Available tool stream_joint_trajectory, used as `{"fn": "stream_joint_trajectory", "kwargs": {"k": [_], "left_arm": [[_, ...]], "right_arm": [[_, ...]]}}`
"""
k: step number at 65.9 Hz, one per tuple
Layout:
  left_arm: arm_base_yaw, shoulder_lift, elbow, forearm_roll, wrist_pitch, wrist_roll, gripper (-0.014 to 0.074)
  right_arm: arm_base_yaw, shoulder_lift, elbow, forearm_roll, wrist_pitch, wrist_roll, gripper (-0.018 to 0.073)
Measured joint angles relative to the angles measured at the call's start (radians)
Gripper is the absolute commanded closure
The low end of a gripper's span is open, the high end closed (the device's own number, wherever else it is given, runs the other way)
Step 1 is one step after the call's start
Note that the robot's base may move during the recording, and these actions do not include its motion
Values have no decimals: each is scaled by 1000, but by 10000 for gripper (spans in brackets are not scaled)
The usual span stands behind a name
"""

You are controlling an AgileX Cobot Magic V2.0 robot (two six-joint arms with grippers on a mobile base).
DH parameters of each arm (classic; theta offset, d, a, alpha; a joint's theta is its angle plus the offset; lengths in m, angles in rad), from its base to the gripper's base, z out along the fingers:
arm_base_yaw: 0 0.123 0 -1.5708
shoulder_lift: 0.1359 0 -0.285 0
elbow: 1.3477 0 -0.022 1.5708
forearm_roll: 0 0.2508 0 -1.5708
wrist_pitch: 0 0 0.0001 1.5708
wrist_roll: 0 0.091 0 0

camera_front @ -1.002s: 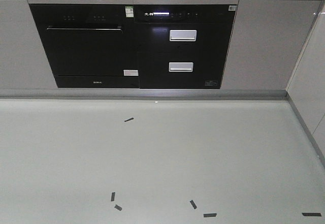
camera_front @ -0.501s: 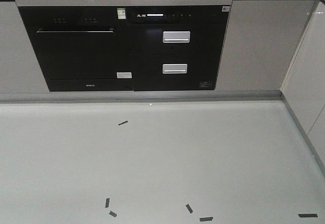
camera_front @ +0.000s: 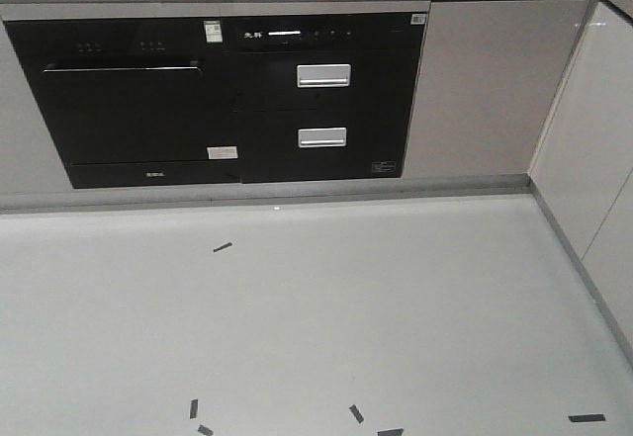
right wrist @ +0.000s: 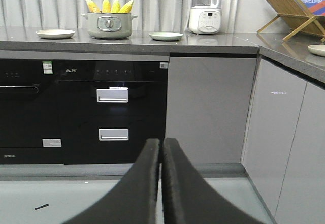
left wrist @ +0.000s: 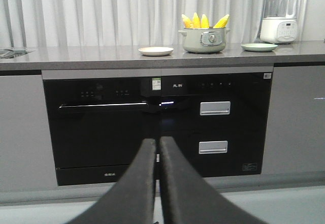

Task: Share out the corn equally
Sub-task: 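Drive the base forward toward the counter with the corn pot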

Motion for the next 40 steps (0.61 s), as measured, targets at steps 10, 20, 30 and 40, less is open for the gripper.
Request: {"fn": "stream_joint_trajectory", "kwargs": {"k": [10,20,30,40], "left_arm": [[0,0,0,0,0,0,603],[0,0,0,0,0,0,603],[0,0,0,0,0,0,603],[0,0,0,0,0,0,603]], "right_arm": [[0,0,0,0,0,0,565],[0,0,0,0,0,0,565],[0,0,0,0,0,0,565],[0,0,0,0,0,0,565]]}}
